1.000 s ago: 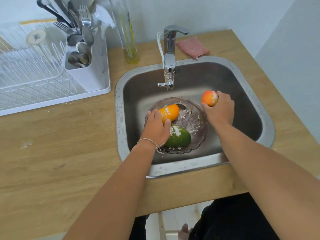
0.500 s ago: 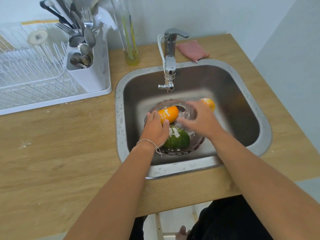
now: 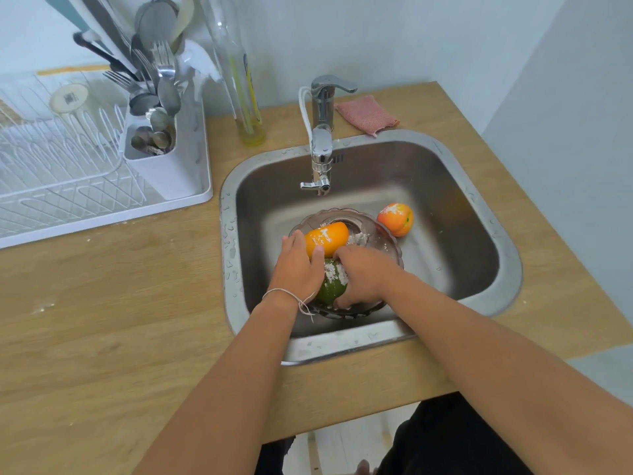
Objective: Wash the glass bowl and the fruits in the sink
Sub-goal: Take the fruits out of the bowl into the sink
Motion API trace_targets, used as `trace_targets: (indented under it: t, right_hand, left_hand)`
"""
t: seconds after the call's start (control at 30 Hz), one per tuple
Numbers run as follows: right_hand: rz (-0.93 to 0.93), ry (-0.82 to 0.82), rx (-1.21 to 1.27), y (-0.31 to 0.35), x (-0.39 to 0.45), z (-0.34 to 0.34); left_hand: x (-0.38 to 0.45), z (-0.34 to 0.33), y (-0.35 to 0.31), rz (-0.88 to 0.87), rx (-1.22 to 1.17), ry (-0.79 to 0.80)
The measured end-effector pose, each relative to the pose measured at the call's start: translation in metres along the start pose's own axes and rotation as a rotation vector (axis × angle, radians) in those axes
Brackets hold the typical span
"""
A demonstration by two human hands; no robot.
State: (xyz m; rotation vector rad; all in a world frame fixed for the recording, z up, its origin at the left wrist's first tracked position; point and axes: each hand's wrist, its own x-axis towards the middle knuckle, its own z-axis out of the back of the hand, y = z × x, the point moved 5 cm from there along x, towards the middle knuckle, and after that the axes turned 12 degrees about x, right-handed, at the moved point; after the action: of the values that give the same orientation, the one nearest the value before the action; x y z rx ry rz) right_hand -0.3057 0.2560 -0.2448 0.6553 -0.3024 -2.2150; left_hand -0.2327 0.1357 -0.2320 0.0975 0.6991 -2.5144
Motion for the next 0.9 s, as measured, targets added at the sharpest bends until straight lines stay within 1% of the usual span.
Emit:
trace_targets:
  t: [0.1, 0.2, 0.27, 0.33, 0.4, 0.43, 0.53, 0.7, 0.8, 0.9]
  right_hand:
    - [-0.049, -0.077, -0.016, -0.004, -0.004, 0.01]
    - [-0.154, -0.21, 0.124, -0.018, -0.011, 0.027]
    - [-0.251, -0.35, 0.285, -0.031, -0.021, 0.04]
    - [-0.345, -0.539, 0.423, -0.045, -0.035, 0.054]
    - [-0.442, -0.686, 0.491, -0.062, -0.047, 0.065]
    - [-0.496, -0.723, 0.499, -0.068, -0.052, 0.069]
    - [-0.647, -0.761, 0.515, -0.08, -0.057, 0.072]
    - [-0.754, -0.808, 0.523, -0.086, -0.062, 0.069]
    - [-0.806, -0.776, 0.527, -0.089, -0.065, 0.066]
    - [-0.829, -0.704, 0.506, -0.088, -0.067, 0.058]
  left_hand:
    - [0.0, 0.003, 0.0, -0.017, -0.017, -0.028]
    - [0.0, 0.003, 0.001, -0.026, -0.032, -0.031]
    - [0.0, 0.003, 0.001, -0.023, -0.045, -0.026]
    - [-0.001, 0.002, 0.0, -0.025, -0.028, -0.002]
    - [-0.002, 0.001, -0.003, -0.037, 0.004, 0.036]
    - [-0.002, 0.0, -0.004, -0.043, 0.016, 0.051]
    - [-0.002, -0.006, -0.002, -0.057, 0.043, 0.079]
    - [-0.004, -0.007, -0.001, -0.053, 0.056, 0.115]
    - [-0.006, -0.009, -0.002, -0.059, 0.096, 0.16]
    - [-0.004, -0.011, -0.002, -0.064, 0.129, 0.154]
